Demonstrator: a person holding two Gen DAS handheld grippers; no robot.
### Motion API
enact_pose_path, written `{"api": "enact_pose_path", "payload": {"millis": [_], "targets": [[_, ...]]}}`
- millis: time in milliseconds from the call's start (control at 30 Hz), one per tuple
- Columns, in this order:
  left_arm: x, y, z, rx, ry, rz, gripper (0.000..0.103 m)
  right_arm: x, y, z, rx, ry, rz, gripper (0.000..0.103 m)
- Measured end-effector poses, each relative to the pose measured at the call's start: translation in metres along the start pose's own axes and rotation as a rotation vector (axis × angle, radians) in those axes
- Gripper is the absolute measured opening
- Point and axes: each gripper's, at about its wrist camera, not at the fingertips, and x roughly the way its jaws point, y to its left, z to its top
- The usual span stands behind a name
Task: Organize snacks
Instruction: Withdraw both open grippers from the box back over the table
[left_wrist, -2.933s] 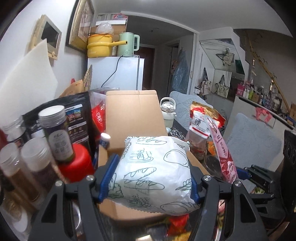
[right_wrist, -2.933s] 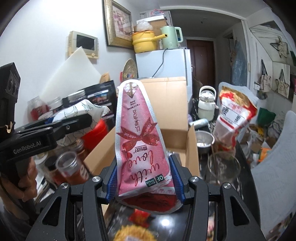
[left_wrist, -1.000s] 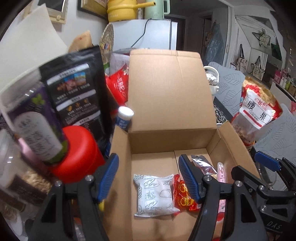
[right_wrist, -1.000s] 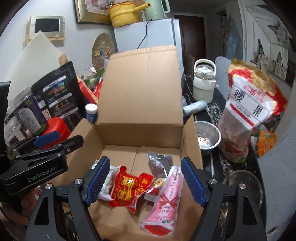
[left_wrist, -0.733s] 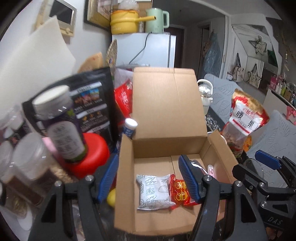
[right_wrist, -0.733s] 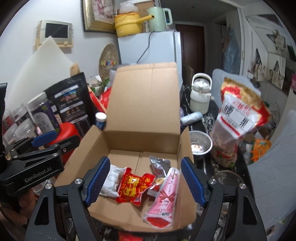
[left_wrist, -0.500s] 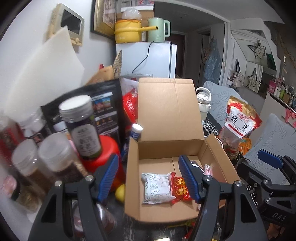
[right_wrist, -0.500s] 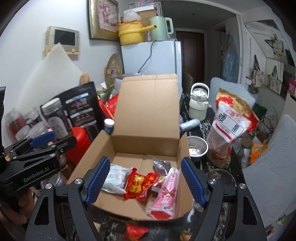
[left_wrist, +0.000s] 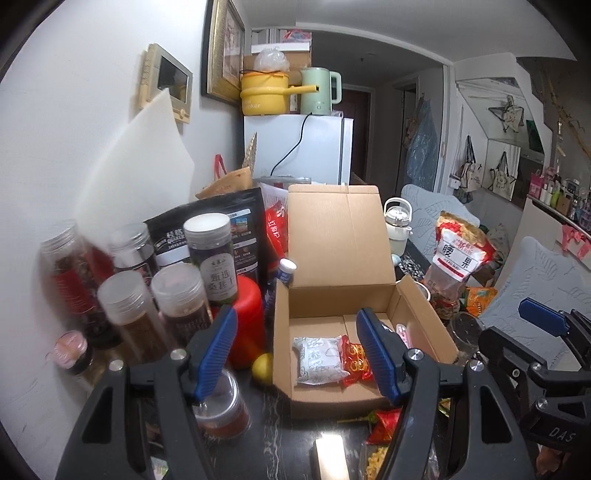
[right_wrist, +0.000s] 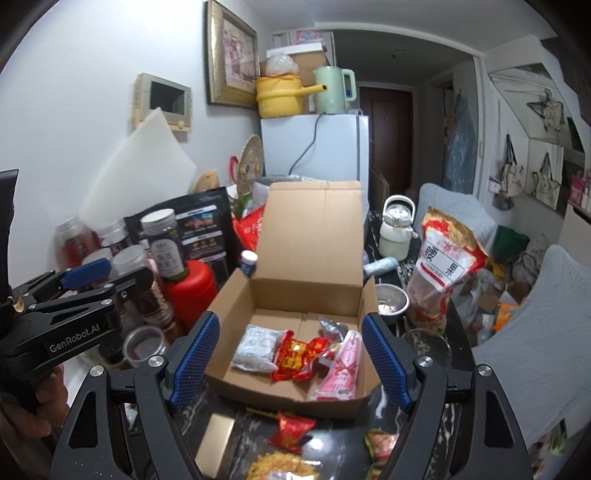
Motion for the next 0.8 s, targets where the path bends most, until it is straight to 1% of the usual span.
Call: {"api": "enact_pose_path", "payload": {"millis": [200, 467, 733, 800], "targets": [[-0.026, 0.001, -0.018, 0.01, 0.005, -0.02, 0.067, -0.027, 0.01, -0.015, -0.001, -0.013, 0.004, 0.082], [-0.043, -0.007, -0.046, 0.04, 0.041, -0.044, 0.067, -0.056, 0.011, -0.048, 0.035, -0.012, -0.002, 0.082], [-0.046, -0.018, -0.074, 0.066, 0.088, -0.06, 0.067, -0.076, -0.002, -0.082, 0.079, 0.009, -0.063, 0.082], [-0.045, -0.021, -0.083, 0.071, 0.105, -0.076, 0.067, -0.081, -0.004, -0.09, 0.086, 0.011, -0.078, 0.082]]}}
